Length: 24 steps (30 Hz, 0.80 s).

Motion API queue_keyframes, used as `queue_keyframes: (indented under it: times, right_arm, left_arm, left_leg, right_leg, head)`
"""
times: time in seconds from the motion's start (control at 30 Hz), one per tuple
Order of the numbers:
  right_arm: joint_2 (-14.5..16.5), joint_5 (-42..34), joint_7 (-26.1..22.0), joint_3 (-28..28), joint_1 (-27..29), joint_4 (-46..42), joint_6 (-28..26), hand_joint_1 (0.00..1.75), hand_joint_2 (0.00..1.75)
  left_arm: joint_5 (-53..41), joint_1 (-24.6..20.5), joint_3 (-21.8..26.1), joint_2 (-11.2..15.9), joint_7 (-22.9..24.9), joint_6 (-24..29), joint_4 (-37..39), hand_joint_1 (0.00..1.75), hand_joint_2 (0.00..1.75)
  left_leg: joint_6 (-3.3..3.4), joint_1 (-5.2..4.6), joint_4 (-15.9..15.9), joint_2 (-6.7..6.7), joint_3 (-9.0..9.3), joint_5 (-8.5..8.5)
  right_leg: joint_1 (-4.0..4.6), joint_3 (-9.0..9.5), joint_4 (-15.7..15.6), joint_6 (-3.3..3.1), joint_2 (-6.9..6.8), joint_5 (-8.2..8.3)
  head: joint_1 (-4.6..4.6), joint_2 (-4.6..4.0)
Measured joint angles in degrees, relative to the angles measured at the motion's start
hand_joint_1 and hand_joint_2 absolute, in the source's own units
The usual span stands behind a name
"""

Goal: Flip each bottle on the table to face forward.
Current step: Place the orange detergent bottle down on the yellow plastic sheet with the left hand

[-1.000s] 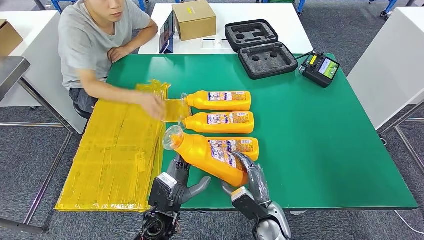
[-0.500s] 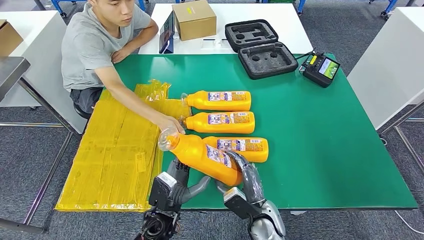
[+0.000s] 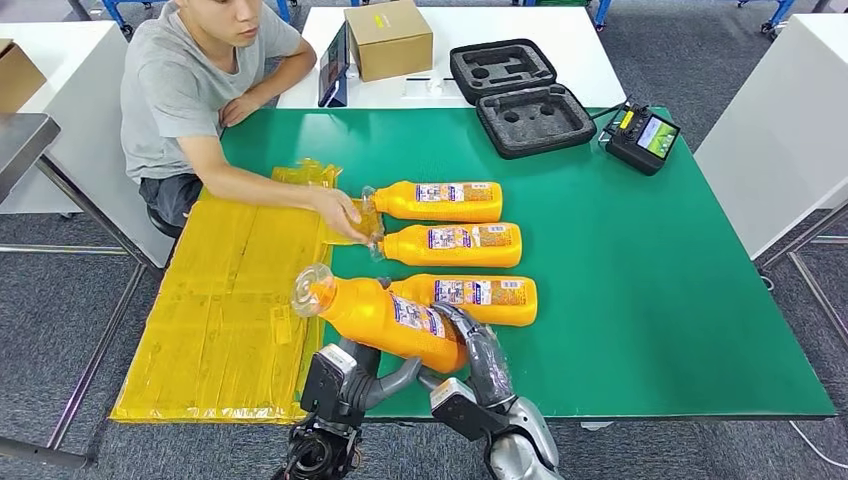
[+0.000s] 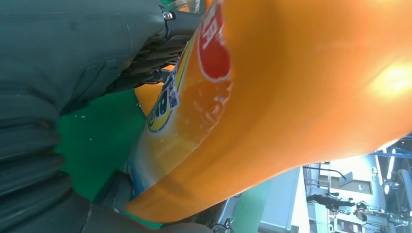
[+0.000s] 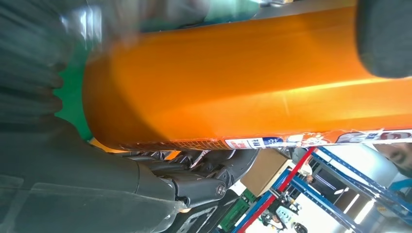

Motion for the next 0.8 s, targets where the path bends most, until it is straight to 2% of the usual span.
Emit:
queue_keyframes:
  times: [0.5,0.53,0.67,0.73,0.8]
  right_arm:
    - [0.14,-1.69,-0.05,0.75,-0.28,1.36,-0.43,1.75,1.75]
    - [0.14,-1.74,-0.05,0.77,-0.27,1.4,-0.43,1.75,1.75]
    - [0.22,-1.43,-0.04,0.91,-0.23,1.67,-0.72,1.45,1.75]
    - [0.36,-0.78,0.03,1.16,-0.19,1.86,-1.33,1.26,1.75]
    - [0.55,-0.03,0.2,1.42,-0.21,2.05,-2.0,1.19,1.75]
  left_arm:
    - [-0.27,0.01,-0.03,-0.11,0.0,0.22,-0.89,0.01,1.75]
    - [-0.28,0.06,-0.02,-0.11,0.0,0.26,-1.08,0.11,1.75]
    - [-0.28,0.23,-0.02,-0.11,0.0,0.51,-1.82,1.57,1.75]
    - [-0.34,0.38,0.01,-0.11,0.0,0.7,-2.31,1.73,1.75]
    - [-0.52,0.57,0.06,-0.11,0.02,0.79,-2.86,1.75,1.75]
  left_leg:
    - [0.0,0.0,0.0,0.0,0.0,0.0]
    - [0.0,0.0,0.0,0.0,0.0,0.0]
    - [0.0,0.0,0.0,0.0,0.0,0.0]
    - [0.0,0.0,0.0,0.0,0.0,0.0]
    - [0.0,0.0,0.0,0.0,0.0,0.0]
  right_leg:
    - [0.0,0.0,0.0,0.0,0.0,0.0]
    - [0.0,0.0,0.0,0.0,0.0,0.0]
    - [0.0,0.0,0.0,0.0,0.0,0.0]
    - [0.0,0.0,0.0,0.0,0.0,0.0]
    - [0.01,0.0,0.0,0.0,0.0,0.0]
  head:
    - [0.01,0.0]
    - [0.0,0.0]
    - [0.0,0.0]
    - [0.0,0.0]
    - [0.01,0.0]
